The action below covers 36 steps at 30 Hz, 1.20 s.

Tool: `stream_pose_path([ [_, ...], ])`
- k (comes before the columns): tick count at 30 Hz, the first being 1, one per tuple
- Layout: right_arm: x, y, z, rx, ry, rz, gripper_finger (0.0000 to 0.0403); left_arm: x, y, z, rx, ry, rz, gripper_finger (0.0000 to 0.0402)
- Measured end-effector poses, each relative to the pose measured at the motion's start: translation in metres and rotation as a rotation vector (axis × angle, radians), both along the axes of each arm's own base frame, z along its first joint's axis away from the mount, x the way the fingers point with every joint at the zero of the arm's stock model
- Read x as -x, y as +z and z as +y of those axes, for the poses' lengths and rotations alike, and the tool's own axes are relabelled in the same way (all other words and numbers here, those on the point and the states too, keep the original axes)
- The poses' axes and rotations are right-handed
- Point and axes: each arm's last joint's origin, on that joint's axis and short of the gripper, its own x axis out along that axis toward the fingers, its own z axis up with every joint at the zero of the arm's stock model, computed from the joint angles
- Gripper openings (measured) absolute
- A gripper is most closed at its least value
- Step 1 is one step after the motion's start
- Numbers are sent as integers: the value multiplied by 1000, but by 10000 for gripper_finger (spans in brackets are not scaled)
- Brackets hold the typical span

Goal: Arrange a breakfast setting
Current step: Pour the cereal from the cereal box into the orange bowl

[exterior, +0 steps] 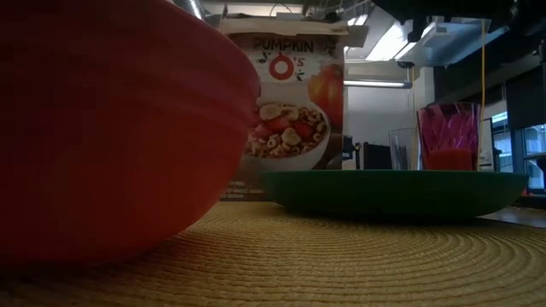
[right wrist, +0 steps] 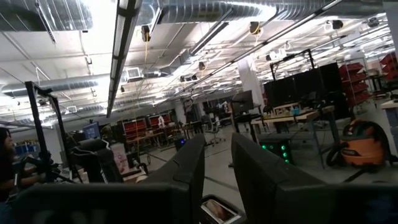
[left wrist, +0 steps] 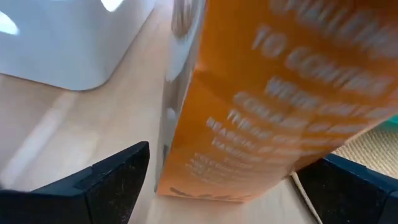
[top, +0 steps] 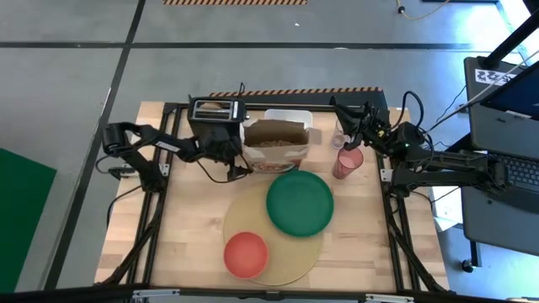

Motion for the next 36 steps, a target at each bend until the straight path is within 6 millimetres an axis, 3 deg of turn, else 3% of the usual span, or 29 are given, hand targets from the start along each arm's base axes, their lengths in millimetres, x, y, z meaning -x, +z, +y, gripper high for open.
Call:
stream_pose_path([
  [12,0,-1,0,-3,0,10,85,-11,7,-3,-129,98,-101,314],
  [29,-1,-2,0,-6,1,25,85,-9,2,-4,-84,106,-53,225],
  [36,-1,-2,0,-6,2,25,85,-8,-1,-4,-98,106,-9,213],
])
